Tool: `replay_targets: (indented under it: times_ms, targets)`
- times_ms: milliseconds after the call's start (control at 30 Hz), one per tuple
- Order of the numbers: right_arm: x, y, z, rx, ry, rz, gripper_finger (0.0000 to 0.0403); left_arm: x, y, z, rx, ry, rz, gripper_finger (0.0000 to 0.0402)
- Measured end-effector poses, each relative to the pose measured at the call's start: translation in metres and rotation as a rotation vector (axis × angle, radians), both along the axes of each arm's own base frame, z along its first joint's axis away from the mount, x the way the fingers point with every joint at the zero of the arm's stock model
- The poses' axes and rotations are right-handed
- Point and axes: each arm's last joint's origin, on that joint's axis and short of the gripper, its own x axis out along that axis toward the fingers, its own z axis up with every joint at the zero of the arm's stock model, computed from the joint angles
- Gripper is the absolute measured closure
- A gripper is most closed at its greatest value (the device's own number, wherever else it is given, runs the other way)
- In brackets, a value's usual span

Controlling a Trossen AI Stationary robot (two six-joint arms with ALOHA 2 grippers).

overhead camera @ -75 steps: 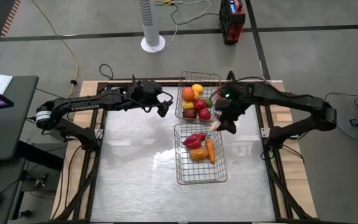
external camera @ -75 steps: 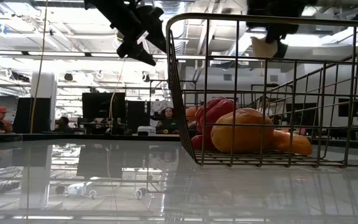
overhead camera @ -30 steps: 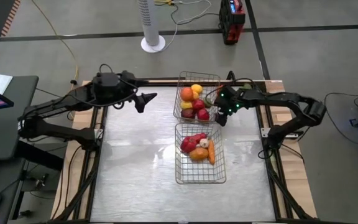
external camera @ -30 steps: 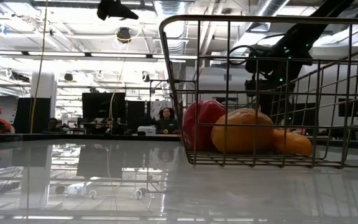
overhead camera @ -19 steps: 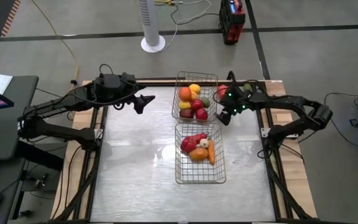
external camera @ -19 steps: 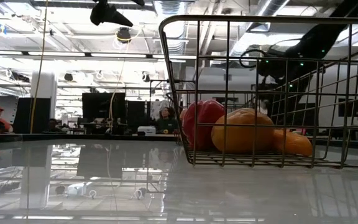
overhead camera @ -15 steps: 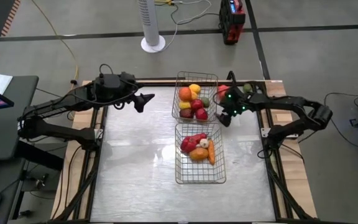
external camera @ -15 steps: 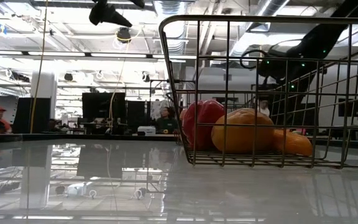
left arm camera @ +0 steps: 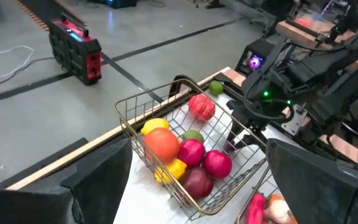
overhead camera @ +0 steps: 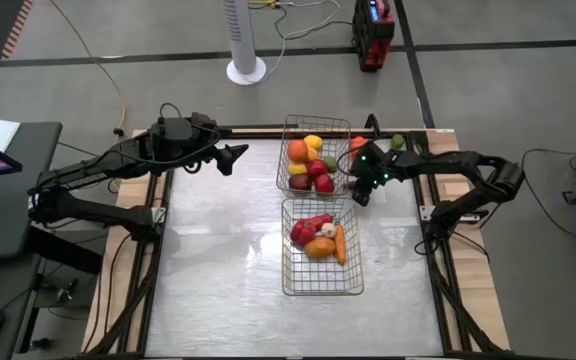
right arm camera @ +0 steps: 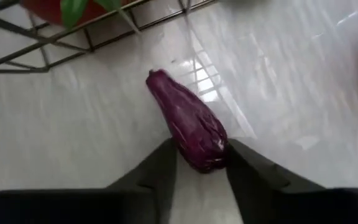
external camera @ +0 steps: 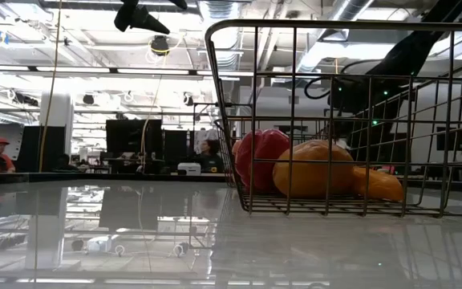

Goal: Sort produce into baskets
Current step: Put the purple eggplant into the bottom wire basket

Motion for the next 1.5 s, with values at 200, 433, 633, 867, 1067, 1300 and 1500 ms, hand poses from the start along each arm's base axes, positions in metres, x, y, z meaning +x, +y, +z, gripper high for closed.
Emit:
replay_targets:
  times_ms: [200, 433, 633, 867, 1067, 1300, 1500]
  targets:
    - [0.0, 0.001, 0.005, -0.017, -0.024, -0.008, 0.033, 0.0, 0.0, 0.0, -0.001, -0.004, 0.001, 0.0045]
    - [-0.004, 0.004, 0.028, 0.011, -0.079, -0.122, 0.0341, 0.0, 0.001, 0.001, 0.017, 0.0, 0.021, 0.0045]
    - [-0.009, 0.005, 0.064, -0.021, -0.07, -0.324, 0.0341, 0.003, 0.004, 0.0, 0.071, 0.027, 0.075, 0.0045]
    - [-0.02, 0.003, 0.108, -0.137, 0.054, -0.608, 0.0341, 0.016, 0.009, -0.003, 0.113, 0.021, 0.11, 0.0045]
    - [-0.012, 0.004, 0.154, -0.173, -0.142, -0.535, 0.0341, 0.023, 0.01, -0.007, 0.123, 0.05, 0.063, 0.0045]
    - [0.002, 0.035, 0.177, 0.227, -0.38, -0.039, 0.0341, 0.021, 0.009, -0.005, 0.163, 0.073, 0.032, 0.0045]
    - [0.011, 0.064, 0.17, 0.346, -0.293, 0.102, 0.0288, 0.02, 0.009, -0.005, 0.221, 0.113, 0.007, 0.0045]
